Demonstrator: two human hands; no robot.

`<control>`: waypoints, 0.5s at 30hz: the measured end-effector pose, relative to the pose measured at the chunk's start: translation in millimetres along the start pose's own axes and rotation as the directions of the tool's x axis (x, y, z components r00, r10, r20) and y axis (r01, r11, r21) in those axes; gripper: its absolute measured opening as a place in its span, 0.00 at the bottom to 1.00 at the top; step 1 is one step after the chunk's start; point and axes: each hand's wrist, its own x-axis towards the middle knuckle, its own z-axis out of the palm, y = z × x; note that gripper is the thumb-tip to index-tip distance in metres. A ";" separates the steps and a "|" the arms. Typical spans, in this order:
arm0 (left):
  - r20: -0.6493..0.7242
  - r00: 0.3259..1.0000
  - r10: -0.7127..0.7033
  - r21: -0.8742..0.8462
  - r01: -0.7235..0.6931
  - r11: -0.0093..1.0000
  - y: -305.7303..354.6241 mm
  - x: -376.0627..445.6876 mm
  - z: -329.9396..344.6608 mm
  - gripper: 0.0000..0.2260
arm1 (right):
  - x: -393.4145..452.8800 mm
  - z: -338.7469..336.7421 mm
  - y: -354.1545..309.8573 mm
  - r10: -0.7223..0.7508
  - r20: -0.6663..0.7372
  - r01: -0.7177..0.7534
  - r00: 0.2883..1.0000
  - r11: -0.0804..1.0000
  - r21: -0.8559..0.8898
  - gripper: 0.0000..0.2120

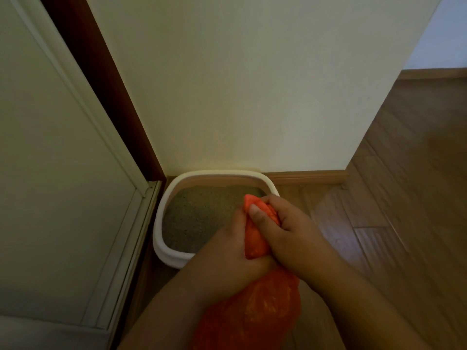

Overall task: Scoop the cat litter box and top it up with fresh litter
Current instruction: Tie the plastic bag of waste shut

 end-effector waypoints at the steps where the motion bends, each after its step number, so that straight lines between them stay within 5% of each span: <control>1: -0.001 1.000 0.012 0.009 -0.012 1.000 -0.5 0.7 1.9 0.36 | 0.0 0.1 -1.4 -0.003 -0.026 0.002 1.000 1.000 -0.018 0.13; 9: -0.038 0.995 0.090 0.141 -0.084 0.986 7.1 4.9 4.2 0.24 | -0.6 -6.0 -12.6 -0.136 -0.178 0.106 0.975 0.980 -0.169 0.15; 15: -0.082 0.992 0.091 0.238 -0.069 0.969 25.6 20.8 -9.0 0.26 | 13.6 -17.5 -28.8 -0.205 -0.257 0.133 0.944 0.953 -0.274 0.11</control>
